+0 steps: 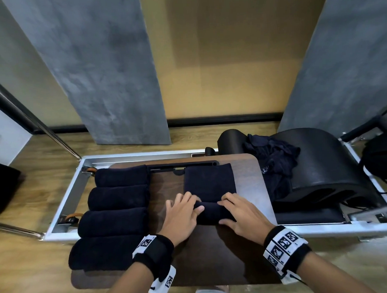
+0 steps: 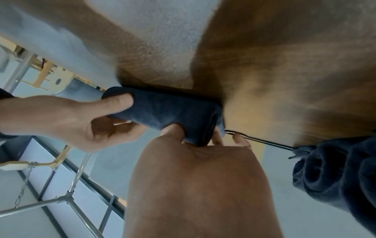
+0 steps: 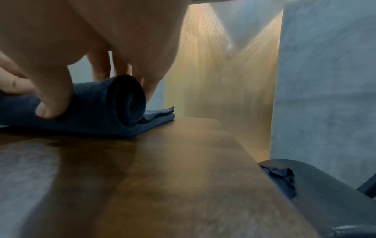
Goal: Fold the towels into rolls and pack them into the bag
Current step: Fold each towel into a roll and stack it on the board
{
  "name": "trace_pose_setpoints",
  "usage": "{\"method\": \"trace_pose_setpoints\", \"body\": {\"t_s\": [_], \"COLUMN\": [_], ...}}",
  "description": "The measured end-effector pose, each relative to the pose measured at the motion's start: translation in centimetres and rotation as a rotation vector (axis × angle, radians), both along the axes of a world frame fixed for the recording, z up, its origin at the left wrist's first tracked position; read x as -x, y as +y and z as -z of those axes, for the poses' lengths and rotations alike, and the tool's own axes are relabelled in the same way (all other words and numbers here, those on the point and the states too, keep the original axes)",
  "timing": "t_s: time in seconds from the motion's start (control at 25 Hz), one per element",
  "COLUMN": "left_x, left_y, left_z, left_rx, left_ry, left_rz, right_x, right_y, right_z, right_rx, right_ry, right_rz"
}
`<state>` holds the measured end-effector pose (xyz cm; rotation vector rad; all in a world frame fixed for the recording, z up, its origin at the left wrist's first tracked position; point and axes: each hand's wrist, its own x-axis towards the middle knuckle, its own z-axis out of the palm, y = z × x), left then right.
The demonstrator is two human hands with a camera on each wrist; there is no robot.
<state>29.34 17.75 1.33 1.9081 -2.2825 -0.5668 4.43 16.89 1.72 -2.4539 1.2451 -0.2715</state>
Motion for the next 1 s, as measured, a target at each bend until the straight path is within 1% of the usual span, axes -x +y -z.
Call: {"method": "trace_pose_setpoints", "body": {"t_s": [0.08,0.2,0.28,0.4,0.48,0.56,0.64,0.68,0.72,0.8,0.84,0.92,1.0], "left_x": [-0.1,-0.4,-0.4,-0.3,-0.2,0.1,0.3,0.4,0.5,0.8,1.1,1.6,2.1], "left_y": [-0.3,-0.5,-0.5,-0.9,-1.7,-2.6,-3.4,-3.7,-4.1,-4.9,-5.3,-6.1,-6.8], "left_z": [-0.7,-1.1,-1.1,-0.7,-0.6,-0.5,-0.4,-0.3,-0.4,-0.6,-0.6,-0.7,-0.7], "left_rx": [0.016,0.043,0.054,0.083,0.074,0.061,0.053,0.039,0.014,-0.046,-0.059,-0.069,-0.091], "left_ry": [0.087,0.140,0.135,0.065,0.072,0.109,0.186,0.243,0.306,0.412,0.436,0.459,0.505], "left_rz": [-0.038,-0.042,-0.015,-0.012,-0.053,-0.093,-0.137,-0.185,-0.252,-0.399,-0.446,-0.485,-0.531], "right_x": [-0.3,-0.3,-0.2,-0.1,0.2,1.1,2.0,2.3,2.6,2.6,2.5,2.2,1.7], "right_y": [-0.7,-2.1,-2.8,-3.5,-3.6,-3.9,-4.4,-4.7,-5.1,-6.0,-6.5,-7.3,-8.0], "right_z": [-0.4,-1.0,-1.0,-0.2,0.3,0.6,0.7,0.7,0.5,0.1,0.0,0.3,0.7], "right_rx": [-0.064,-0.133,-0.151,-0.112,-0.111,-0.113,-0.097,-0.138,-0.225,-0.410,-0.450,-0.440,-0.365], "right_ry": [-0.051,-0.154,-0.223,-0.302,-0.296,-0.232,-0.180,-0.208,-0.279,-0.499,-0.584,-0.633,-0.619], "right_rz": [0.025,0.066,0.093,0.123,0.111,0.092,0.084,0.107,0.162,0.308,0.364,0.458,0.583]}}
